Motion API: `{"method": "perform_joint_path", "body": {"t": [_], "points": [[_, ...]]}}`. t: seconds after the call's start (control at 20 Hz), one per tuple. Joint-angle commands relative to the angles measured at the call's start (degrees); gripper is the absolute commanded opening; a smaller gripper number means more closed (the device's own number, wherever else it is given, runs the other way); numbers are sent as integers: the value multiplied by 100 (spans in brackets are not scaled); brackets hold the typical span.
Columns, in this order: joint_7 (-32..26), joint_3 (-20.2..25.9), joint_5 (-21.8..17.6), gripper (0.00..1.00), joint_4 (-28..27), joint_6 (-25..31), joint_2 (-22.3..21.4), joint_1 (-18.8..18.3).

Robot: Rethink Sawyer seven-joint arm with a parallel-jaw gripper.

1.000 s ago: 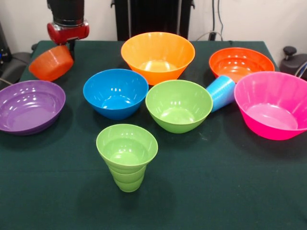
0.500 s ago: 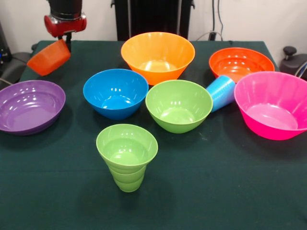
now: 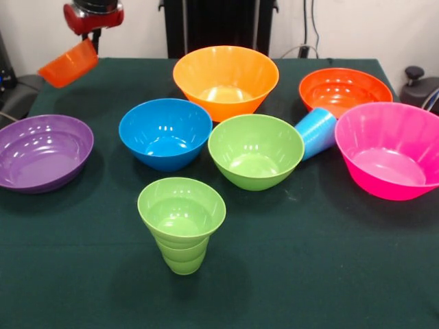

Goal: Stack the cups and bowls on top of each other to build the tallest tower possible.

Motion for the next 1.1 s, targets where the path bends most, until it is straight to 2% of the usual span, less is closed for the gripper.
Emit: {"method": "perform_joint_path", "body": {"t": [0.05, 0.2, 0.25, 0.4, 0.9, 1.1], "points": [[1589, -396, 275, 0, -324, 446, 454, 689], [1584, -422, 388, 0, -357, 412, 548, 836], [1552, -468, 454, 100, -367, 383, 587, 896], [1555, -534, 436, 100, -456, 400, 677, 1010], [1449, -194, 354, 100, -377, 370, 563, 752], [1403, 51, 318, 100, -299, 122, 449, 575]]}}
